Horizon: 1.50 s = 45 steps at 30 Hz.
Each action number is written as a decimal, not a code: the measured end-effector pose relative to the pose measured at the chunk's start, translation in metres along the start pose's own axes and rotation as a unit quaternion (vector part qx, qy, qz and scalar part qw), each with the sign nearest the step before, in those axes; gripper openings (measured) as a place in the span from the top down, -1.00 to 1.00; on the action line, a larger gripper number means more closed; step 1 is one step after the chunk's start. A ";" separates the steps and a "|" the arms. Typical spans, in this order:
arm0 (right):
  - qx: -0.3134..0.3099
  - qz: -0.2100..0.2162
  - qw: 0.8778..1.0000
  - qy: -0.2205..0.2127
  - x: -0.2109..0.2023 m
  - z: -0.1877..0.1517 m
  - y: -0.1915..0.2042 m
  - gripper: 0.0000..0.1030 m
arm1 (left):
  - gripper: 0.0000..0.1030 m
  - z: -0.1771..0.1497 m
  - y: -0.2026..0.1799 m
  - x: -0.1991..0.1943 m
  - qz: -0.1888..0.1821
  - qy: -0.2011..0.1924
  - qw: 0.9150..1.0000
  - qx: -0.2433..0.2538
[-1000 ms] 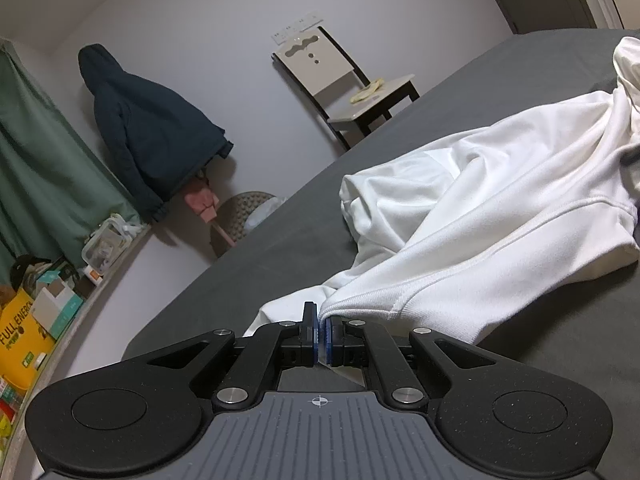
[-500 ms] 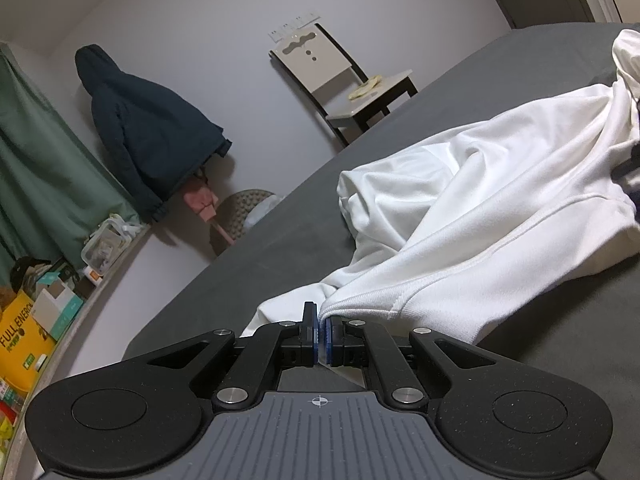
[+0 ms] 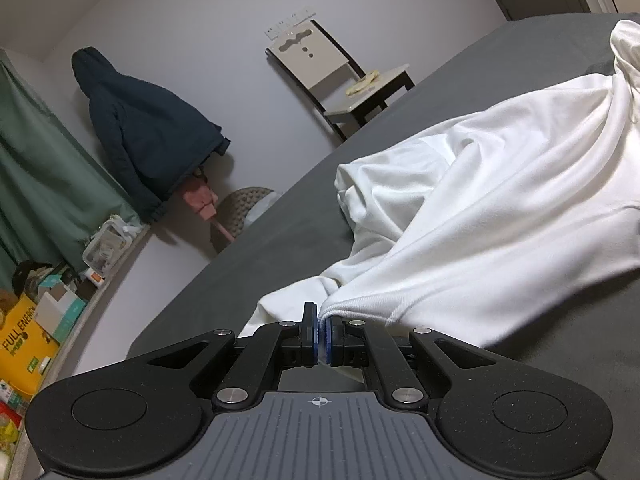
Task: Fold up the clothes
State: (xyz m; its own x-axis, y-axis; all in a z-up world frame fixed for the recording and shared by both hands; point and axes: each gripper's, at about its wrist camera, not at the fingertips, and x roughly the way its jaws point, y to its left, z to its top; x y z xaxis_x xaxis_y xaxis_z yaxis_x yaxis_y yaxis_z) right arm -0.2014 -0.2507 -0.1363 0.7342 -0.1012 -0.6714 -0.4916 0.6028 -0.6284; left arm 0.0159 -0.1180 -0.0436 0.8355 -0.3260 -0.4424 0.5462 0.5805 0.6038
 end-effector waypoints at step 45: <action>0.118 -0.564 0.778 -0.249 -0.271 0.114 -0.118 0.92 | 0.93 0.109 0.165 -0.292 0.379 -0.325 0.864 -0.072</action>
State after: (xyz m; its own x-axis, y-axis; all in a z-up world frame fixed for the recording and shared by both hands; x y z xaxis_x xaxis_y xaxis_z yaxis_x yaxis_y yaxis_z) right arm -0.2894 -0.2045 0.1647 0.7556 -0.3874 0.5282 0.6542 0.4877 -0.5781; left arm -0.1315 -0.0081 0.2570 0.8327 -0.1341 0.5373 -0.1471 0.8818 0.4480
